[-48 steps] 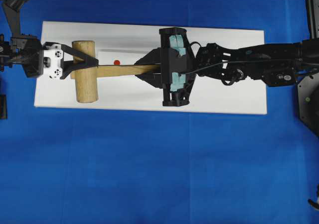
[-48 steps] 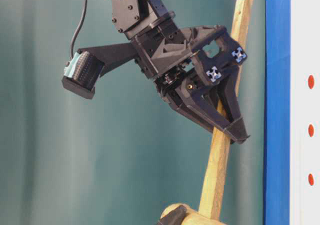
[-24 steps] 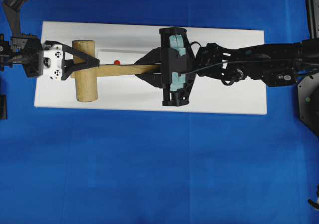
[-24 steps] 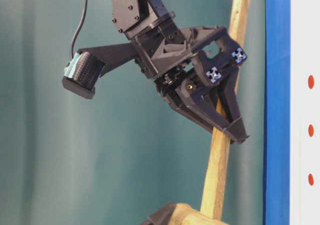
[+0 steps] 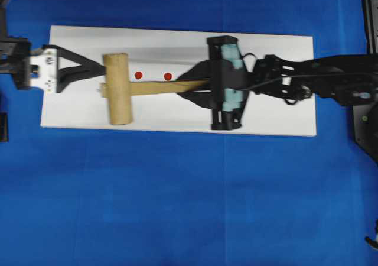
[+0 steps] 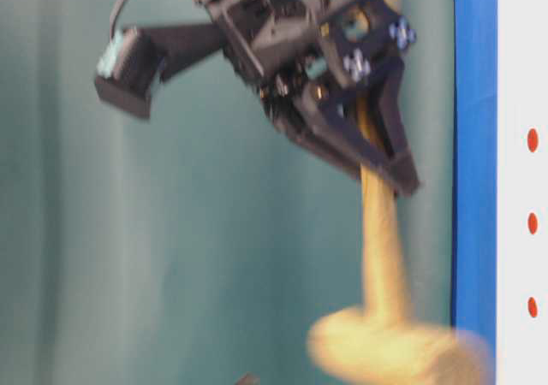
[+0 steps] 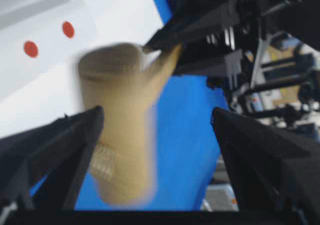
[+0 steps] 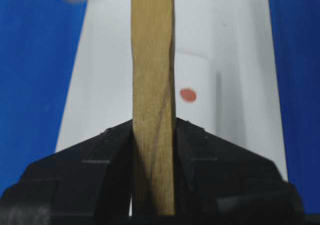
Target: Hit the mark with a hammer.
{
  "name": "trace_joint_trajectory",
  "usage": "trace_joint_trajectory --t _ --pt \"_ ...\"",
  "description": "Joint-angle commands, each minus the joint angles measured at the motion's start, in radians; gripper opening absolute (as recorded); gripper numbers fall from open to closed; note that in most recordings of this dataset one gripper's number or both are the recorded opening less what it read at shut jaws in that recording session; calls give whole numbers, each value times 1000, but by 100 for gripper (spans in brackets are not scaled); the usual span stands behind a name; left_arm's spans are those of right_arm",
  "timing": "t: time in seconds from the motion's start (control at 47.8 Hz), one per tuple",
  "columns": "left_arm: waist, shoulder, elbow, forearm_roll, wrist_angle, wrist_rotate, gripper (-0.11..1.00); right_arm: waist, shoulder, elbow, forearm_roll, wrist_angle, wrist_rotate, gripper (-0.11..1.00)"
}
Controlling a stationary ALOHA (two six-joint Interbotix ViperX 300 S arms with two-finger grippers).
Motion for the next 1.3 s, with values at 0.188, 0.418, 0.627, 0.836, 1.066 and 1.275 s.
trace_joint_trajectory --t 0.188,0.418,0.627,0.836,1.066,1.275 --pt "8 -167 32 6 114 8 90 8 -144 94 40 -37 3 7" --pt "25 -199 40 15 147 29 90 14 -144 91 43 -37 3 7" --pt "21 -192 38 17 143 239 89 38 -144 80 58 -38 5 7" --pt "25 -178 37 17 140 565 89 92 -144 78 132 -46 17 7" --pt "25 -137 32 12 107 893 89 196 -127 75 221 -98 46 7" --pt "37 -127 31 12 71 1015 89 314 -64 51 296 -179 71 7"
